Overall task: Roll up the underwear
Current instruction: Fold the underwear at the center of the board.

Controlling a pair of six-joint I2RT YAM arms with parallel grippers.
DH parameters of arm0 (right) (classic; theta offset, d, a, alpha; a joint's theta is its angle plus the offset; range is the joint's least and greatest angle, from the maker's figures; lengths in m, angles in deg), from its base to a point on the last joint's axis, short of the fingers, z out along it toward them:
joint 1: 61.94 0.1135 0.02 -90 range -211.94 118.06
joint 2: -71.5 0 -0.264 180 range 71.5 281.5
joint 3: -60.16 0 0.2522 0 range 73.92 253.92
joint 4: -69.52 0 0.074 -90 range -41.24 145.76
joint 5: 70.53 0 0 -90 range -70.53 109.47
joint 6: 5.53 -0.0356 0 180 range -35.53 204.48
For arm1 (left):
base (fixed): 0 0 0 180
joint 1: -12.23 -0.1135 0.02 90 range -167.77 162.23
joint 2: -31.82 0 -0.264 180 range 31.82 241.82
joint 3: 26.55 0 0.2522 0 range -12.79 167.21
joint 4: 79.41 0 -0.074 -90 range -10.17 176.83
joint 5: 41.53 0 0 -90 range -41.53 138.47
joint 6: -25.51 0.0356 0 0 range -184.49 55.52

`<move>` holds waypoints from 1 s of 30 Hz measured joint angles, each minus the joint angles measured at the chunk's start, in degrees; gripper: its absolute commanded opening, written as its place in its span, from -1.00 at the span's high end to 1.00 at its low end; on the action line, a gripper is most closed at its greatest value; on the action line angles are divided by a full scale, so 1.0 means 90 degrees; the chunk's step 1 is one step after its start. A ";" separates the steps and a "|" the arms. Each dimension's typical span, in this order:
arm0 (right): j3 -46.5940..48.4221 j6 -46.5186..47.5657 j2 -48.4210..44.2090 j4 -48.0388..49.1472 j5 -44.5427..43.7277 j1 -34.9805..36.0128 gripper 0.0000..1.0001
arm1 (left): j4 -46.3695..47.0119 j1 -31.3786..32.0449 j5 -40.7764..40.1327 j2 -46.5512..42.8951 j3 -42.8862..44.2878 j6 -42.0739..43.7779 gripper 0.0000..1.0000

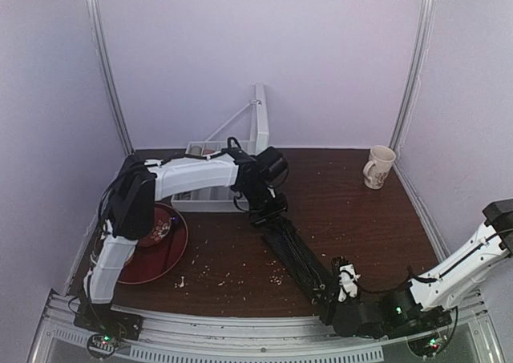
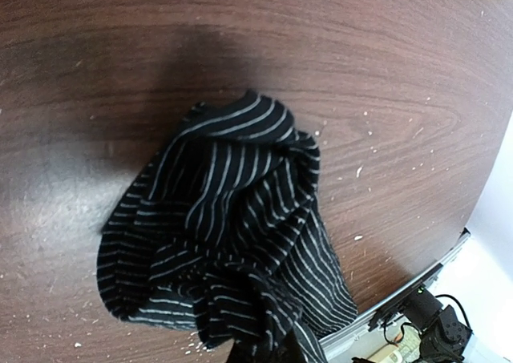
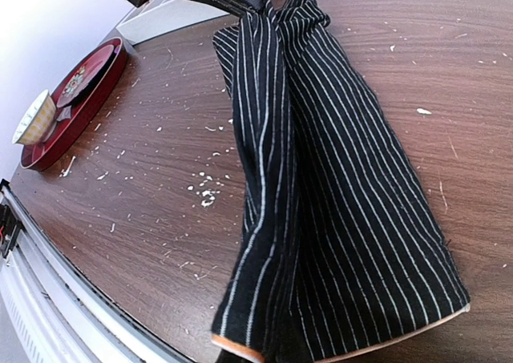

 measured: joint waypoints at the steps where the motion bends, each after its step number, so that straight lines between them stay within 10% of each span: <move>1: -0.0029 -0.0041 -0.0010 0.0000 -0.0015 0.0000 1.00 | 0.0005 0.0000 0.0007 0.0051 0.0061 0.0012 1.00; 30: 0.0532 -0.1474 0.0607 -0.1379 -0.0323 -0.0007 1.00 | 0.0214 0.0000 0.0080 0.0653 0.0542 0.0102 1.00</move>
